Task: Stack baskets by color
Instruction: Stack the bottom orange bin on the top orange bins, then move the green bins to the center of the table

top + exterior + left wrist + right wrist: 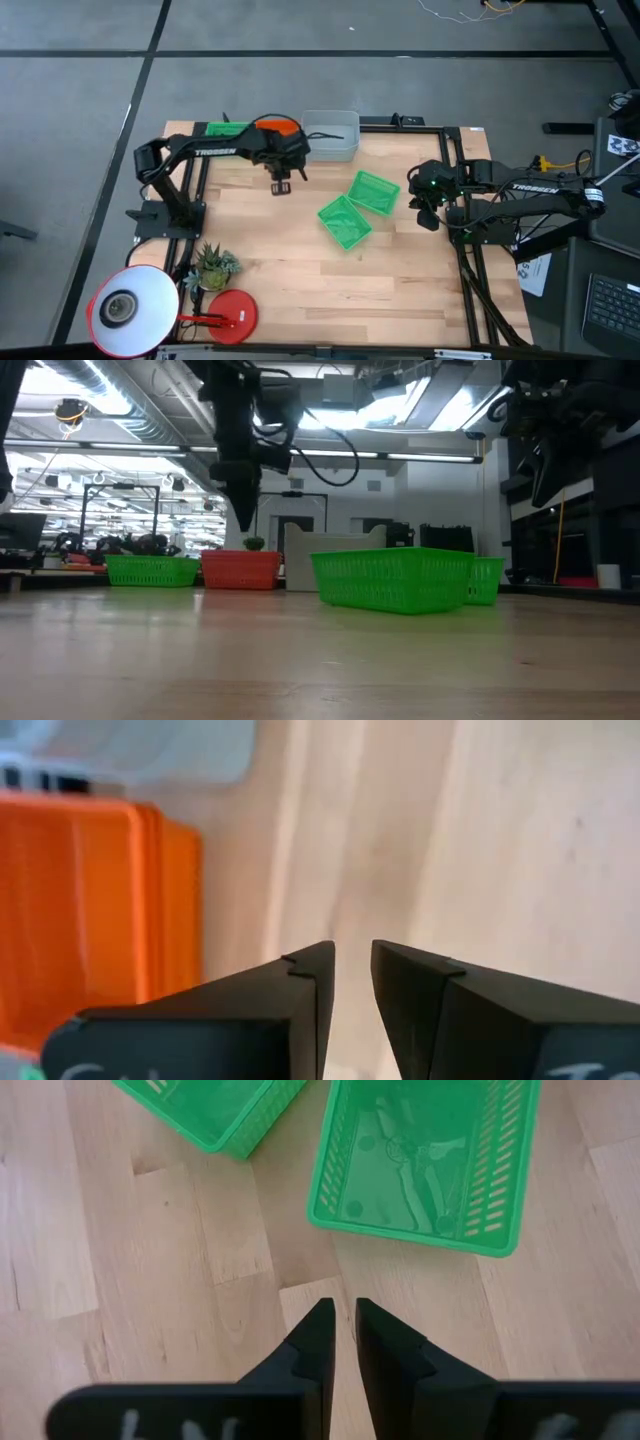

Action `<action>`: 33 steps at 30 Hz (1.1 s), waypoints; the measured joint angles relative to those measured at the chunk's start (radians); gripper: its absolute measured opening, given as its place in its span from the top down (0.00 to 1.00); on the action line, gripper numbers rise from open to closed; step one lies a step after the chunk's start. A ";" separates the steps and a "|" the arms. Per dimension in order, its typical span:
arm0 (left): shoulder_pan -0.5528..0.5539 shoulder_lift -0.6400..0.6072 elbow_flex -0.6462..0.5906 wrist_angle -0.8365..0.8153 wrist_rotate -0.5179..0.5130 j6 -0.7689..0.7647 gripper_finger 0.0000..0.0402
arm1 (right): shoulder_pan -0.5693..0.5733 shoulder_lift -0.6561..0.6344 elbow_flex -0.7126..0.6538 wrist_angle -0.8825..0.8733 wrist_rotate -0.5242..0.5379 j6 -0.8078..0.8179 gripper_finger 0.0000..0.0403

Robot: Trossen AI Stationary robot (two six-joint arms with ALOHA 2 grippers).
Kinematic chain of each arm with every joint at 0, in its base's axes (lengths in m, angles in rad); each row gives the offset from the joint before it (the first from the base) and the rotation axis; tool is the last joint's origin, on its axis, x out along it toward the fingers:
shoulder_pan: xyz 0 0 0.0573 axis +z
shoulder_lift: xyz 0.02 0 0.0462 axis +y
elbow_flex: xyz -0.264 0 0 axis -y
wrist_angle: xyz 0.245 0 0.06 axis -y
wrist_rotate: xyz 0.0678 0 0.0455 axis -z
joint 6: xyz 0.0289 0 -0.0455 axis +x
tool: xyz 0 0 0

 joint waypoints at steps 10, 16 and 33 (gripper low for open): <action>0.044 0.050 -0.091 -0.043 -0.139 -0.003 0.84 | 0.000 0.000 0.000 0.001 0.000 0.001 0.89; 0.144 0.055 -0.187 0.127 -0.174 0.046 0.84 | 0.000 0.000 0.000 0.001 0.000 0.001 0.89; 0.151 0.040 -0.187 0.228 -0.159 0.110 0.84 | 0.000 0.000 0.000 0.001 0.000 0.001 0.89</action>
